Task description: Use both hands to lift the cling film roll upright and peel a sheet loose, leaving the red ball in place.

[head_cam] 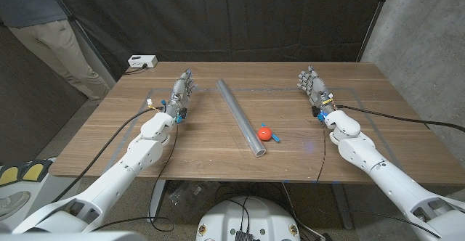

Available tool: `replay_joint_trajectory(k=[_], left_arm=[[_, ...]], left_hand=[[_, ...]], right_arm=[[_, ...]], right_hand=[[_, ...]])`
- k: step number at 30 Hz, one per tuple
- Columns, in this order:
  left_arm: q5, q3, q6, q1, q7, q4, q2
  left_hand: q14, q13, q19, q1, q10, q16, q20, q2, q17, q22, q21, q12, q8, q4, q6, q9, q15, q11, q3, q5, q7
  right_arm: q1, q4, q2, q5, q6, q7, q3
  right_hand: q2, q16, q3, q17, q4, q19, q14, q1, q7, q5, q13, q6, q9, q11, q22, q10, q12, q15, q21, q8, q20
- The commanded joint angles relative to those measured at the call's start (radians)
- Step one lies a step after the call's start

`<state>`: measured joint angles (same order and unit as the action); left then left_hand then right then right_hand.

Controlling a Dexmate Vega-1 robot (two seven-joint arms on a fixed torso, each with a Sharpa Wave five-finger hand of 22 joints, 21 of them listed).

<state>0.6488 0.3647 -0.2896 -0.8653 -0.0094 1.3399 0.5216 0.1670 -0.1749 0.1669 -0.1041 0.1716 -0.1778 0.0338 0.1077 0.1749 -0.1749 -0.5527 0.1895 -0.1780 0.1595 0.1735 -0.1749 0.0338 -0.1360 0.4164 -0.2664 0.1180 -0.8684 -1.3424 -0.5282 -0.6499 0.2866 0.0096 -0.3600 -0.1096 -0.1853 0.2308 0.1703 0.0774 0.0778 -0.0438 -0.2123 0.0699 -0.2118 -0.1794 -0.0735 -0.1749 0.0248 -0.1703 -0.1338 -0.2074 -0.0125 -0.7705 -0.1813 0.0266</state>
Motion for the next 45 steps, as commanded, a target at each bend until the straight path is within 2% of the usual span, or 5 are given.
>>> replay_joint_trajectory(k=[1, 12, 23, 29, 45], left_arm=[[-0.008, -0.007, 0.007, -0.032, 0.03, 0.046, 0.011], [-0.07, -0.003, -0.016, -0.037, 0.076, 0.068, 0.024], [-0.265, 0.022, -0.029, -0.017, 0.191, 0.116, 0.063], [-0.352, 0.031, -0.001, -0.009, 0.235, 0.16, 0.092], [-0.567, 0.056, 0.075, 0.019, 0.249, 0.267, 0.2]], left_hand=[[0.146, -0.003, 0.092, -0.017, 0.067, -0.005, 0.078, 0.085, 0.001, -0.004, -0.004, 0.006, -0.007, -0.001, 0.116, -0.004, 0.098, -0.004, 0.015, 0.001, 0.004], [0.131, -0.003, 0.084, -0.026, 0.057, -0.011, 0.073, 0.077, 0.004, -0.005, -0.002, 0.01, -0.011, 0.003, 0.106, -0.004, 0.09, -0.006, 0.032, 0.016, 0.009], [-0.05, -0.007, -0.026, -0.071, -0.065, -0.038, -0.048, -0.041, 0.003, -0.007, -0.019, 0.036, -0.036, -0.05, -0.03, -0.006, -0.025, 0.02, 0.01, 0.065, 0.036], [-0.108, -0.01, -0.056, -0.127, -0.129, -0.039, -0.107, -0.054, 0.004, -0.011, -0.02, 0.048, -0.042, -0.091, -0.086, -0.008, -0.035, 0.045, 0.019, 0.068, 0.022], [-0.129, -0.012, -0.058, -0.205, -0.141, -0.029, -0.113, -0.054, 0.004, -0.013, -0.01, 0.039, -0.034, -0.146, -0.098, -0.009, -0.03, 0.062, 0.042, 0.073, 0.004]], right_arm=[[-0.036, -0.058, -0.026, 0.001, -0.019, -0.021, 0.011], [-0.033, -0.057, -0.028, -0.001, -0.022, -0.012, 0.009], [-0.013, -0.006, -0.005, 0.0, 0.016, 0.024, -0.003], [-0.009, 0.013, 0.007, 0.002, 0.042, 0.036, -0.005], [0.001, 0.044, 0.026, 0.005, 0.072, 0.054, -0.014]], right_hand=[[-0.001, -0.003, 0.01, 0.003, -0.008, 0.007, -0.011, -0.019, 0.002, -0.005, -0.002, -0.007, -0.003, 0.005, -0.002, -0.006, -0.005, -0.002, -0.004, -0.005, 0.0], [-0.002, -0.001, 0.016, 0.002, -0.021, 0.005, -0.011, -0.033, 0.003, -0.004, -0.002, -0.007, -0.003, 0.005, -0.002, -0.006, -0.004, -0.003, 0.002, -0.005, -0.001], [-0.001, -0.002, 0.02, 0.002, -0.031, -0.003, -0.018, -0.044, 0.001, -0.001, -0.002, -0.009, -0.003, 0.004, -0.002, -0.013, -0.006, -0.008, 0.007, -0.006, -0.008], [-0.002, -0.004, 0.022, 0.002, -0.034, -0.007, -0.024, -0.047, 0.0, 0.0, -0.002, -0.014, -0.003, 0.004, -0.002, -0.017, -0.007, -0.01, 0.009, -0.008, -0.01], [-0.002, -0.006, 0.024, 0.003, -0.04, -0.02, -0.034, -0.05, -0.003, 0.004, -0.003, -0.025, -0.004, 0.0, -0.003, -0.029, -0.01, -0.01, 0.013, -0.01, -0.018]])
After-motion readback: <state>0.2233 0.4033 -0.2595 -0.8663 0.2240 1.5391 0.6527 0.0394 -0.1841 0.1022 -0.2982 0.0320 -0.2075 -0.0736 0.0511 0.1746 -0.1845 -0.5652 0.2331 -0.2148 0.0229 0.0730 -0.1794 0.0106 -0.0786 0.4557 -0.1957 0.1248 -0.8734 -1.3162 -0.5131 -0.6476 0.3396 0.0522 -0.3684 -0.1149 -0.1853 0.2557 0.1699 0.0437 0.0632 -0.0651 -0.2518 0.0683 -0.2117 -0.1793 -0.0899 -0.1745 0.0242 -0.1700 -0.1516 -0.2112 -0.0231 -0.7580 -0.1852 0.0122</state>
